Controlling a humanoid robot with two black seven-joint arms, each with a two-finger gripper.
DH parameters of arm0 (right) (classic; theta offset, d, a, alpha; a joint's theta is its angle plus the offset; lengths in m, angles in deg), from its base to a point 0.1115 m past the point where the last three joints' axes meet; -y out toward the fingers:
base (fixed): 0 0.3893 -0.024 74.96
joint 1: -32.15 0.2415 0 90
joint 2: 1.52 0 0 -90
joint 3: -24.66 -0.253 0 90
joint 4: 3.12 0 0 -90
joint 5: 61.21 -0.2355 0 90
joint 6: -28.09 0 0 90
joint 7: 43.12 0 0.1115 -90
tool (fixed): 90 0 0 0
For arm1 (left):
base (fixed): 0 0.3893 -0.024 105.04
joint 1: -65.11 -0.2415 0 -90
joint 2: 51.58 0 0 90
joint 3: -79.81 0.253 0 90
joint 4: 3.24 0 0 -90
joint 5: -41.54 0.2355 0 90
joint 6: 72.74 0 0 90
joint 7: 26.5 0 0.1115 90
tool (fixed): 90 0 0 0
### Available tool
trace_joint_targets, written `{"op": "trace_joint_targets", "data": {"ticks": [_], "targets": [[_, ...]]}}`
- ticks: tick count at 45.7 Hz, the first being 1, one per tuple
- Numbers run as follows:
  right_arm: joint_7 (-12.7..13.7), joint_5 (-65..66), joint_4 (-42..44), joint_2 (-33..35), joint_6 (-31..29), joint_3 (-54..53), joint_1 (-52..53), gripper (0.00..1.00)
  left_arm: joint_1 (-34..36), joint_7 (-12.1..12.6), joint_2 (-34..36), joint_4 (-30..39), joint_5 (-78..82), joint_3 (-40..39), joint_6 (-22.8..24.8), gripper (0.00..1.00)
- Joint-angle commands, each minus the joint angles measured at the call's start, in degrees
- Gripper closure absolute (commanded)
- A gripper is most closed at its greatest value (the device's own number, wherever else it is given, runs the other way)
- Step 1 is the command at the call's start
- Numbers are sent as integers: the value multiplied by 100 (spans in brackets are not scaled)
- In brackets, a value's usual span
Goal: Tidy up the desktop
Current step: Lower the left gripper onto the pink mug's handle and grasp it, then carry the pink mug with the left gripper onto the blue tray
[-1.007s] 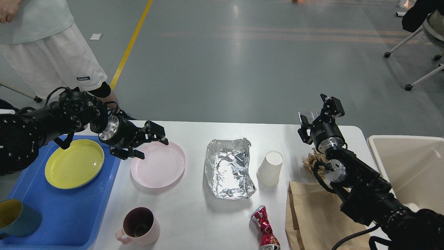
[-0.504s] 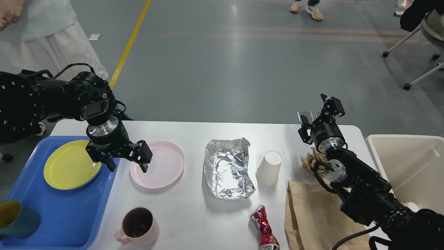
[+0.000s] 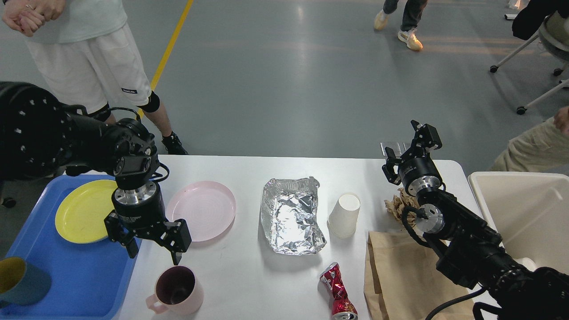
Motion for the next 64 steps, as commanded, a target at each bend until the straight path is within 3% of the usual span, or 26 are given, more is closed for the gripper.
{"op": "trace_joint_targets", "data": {"ticks": [1,28,34,45,51,59,60,62,64], "targets": [[0,-1,0,0,0,-3,0,0,-427,5,-326,-104,-3,-12,0,4],[0,-1,0,0,0,-3,0,0,-972,5,-361,-798,-3,14,0,4],[0,-1,0,0,0,-3,0,0,-1174,5,-388,-974,-3,-3,0,8],[0,-1,0,0,0,-3,0,0,-1359,-4,-397,-1264,-3,-12,0,32],[0,-1,0,0,0,-3,0,0,-1386,-22,-405,-1291,-12,-47,0,50],[0,-1,0,0,0,-3,0,0,-1403,-22,-405,-1291,-29,-56,0,79],[0,-1,0,0,0,-3,0,0,-1403,-30,-405,-1291,-55,-56,0,89],[0,-1,0,0,0,6,0,0,-1403,-31,-405,-1291,-73,-56,0,100],[0,-1,0,0,0,-3,0,0,-1403,-31,-397,-1299,-108,-65,0,100]]}}
